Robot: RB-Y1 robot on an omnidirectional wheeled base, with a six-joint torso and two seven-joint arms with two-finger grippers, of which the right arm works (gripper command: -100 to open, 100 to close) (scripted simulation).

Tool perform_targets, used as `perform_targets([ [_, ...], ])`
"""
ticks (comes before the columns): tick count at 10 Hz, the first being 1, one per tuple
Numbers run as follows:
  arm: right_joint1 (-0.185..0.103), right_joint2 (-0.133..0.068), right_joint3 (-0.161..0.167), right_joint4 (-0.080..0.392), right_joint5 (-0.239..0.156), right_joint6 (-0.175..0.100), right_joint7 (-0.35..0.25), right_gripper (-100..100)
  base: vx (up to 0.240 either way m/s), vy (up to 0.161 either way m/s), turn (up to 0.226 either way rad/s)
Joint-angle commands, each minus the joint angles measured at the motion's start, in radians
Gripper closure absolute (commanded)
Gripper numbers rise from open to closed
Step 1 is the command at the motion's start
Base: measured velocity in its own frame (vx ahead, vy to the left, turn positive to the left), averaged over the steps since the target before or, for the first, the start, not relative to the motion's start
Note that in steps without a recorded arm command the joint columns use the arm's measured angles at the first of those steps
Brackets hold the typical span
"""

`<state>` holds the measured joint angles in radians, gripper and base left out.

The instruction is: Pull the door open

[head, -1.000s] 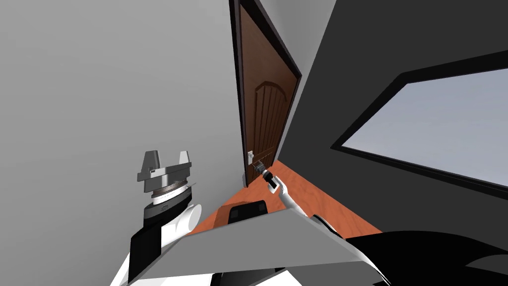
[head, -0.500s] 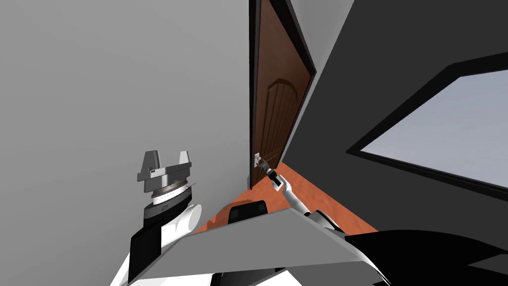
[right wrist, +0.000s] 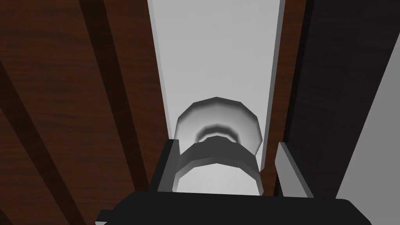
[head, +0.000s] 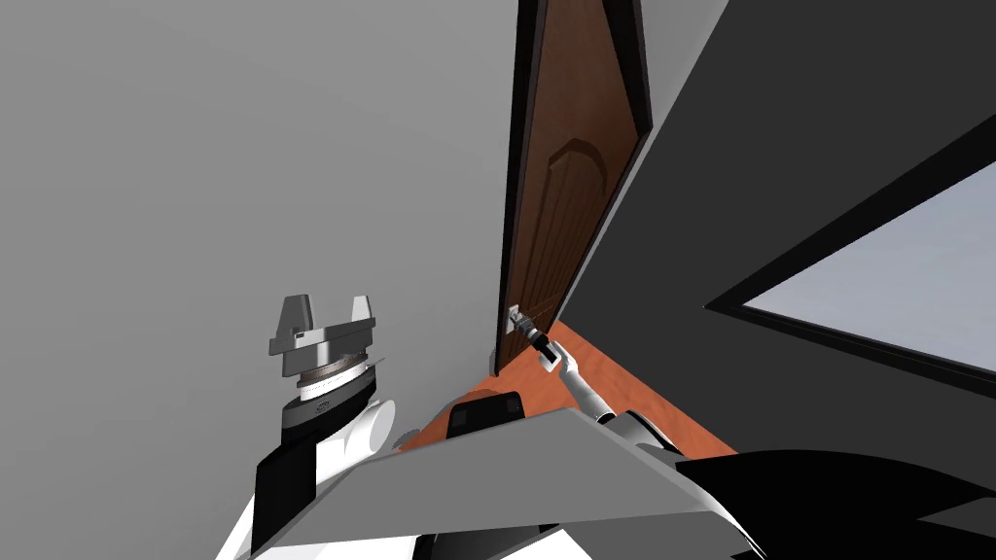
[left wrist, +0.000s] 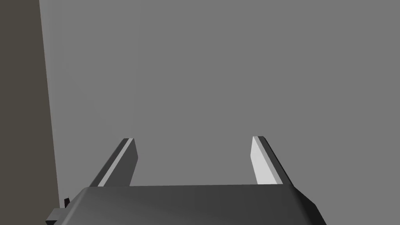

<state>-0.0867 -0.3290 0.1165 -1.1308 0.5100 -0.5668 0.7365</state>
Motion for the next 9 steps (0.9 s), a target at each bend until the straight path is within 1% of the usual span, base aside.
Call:
perform_targets([
  [1,0.002,0.002,0.003,0.000,0.001,0.000,0.000,100,-0.014,-0.024,-0.019],
  [5,0.002,0.002,0.003,0.000,0.001,0.000,0.000,100,-0.011,-0.006,0.004],
  [6,-0.003,-0.001,0.007,0.003,-0.013,0.004,-0.028,100,-0.020,-0.011,-0.002],
  [9,-0.012,-0.001,0.024,0.007,-0.044,0.006,-0.094,100,-0.042,-0.022,0.005],
])
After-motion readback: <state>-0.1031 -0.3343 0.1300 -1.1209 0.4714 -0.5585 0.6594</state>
